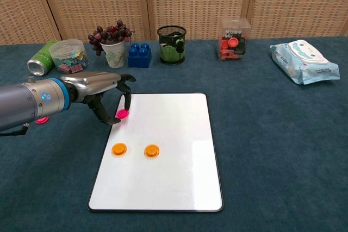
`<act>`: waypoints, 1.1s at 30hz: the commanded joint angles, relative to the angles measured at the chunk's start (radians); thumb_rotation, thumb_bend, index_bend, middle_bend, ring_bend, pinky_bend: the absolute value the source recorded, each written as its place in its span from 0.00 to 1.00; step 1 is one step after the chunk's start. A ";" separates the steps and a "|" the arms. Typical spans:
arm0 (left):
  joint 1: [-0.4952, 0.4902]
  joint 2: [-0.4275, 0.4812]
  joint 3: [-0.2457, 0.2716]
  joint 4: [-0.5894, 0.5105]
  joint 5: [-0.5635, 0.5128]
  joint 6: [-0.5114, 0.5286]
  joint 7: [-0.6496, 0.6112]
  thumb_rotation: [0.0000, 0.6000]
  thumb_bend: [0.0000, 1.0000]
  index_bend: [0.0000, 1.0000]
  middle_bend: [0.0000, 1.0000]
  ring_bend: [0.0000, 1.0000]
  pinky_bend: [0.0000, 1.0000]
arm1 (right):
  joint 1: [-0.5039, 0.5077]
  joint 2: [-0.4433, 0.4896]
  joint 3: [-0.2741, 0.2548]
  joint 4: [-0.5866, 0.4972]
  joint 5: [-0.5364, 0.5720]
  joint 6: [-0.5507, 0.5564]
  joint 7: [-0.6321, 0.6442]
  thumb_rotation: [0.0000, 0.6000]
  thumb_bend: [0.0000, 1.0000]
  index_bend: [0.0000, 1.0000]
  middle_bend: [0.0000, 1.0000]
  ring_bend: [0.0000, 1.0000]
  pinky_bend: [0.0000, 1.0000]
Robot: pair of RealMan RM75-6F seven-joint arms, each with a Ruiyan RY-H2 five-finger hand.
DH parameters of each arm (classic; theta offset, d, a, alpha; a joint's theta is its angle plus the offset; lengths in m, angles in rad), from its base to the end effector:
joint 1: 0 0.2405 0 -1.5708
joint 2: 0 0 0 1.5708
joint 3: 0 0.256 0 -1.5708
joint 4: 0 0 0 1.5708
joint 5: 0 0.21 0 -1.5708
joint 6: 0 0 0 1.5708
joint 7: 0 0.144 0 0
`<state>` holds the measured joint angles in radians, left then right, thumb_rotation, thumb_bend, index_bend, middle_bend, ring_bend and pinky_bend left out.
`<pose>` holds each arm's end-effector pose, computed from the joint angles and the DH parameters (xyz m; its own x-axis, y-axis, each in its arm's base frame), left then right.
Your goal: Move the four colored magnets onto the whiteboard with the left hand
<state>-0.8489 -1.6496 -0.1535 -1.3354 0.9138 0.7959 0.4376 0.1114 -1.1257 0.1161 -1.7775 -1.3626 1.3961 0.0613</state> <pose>-0.1491 0.3577 -0.0610 0.5180 0.4008 0.7557 0.8463 -0.3684 -0.3847 -0.2872 -0.1983 0.1452 0.1484 -0.0305 0.9884 -0.9857 0.0762 0.1504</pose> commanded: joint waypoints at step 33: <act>0.159 0.175 0.091 -0.071 0.102 0.141 -0.167 1.00 0.30 0.30 0.00 0.00 0.00 | 0.001 0.000 -0.004 0.003 -0.007 0.001 -0.011 1.00 0.13 0.00 0.00 0.00 0.00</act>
<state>-0.7119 -1.4917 -0.0788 -1.4095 0.9933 0.9178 0.3010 0.1126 -1.1252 0.1124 -1.7742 -1.3698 1.3968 0.0510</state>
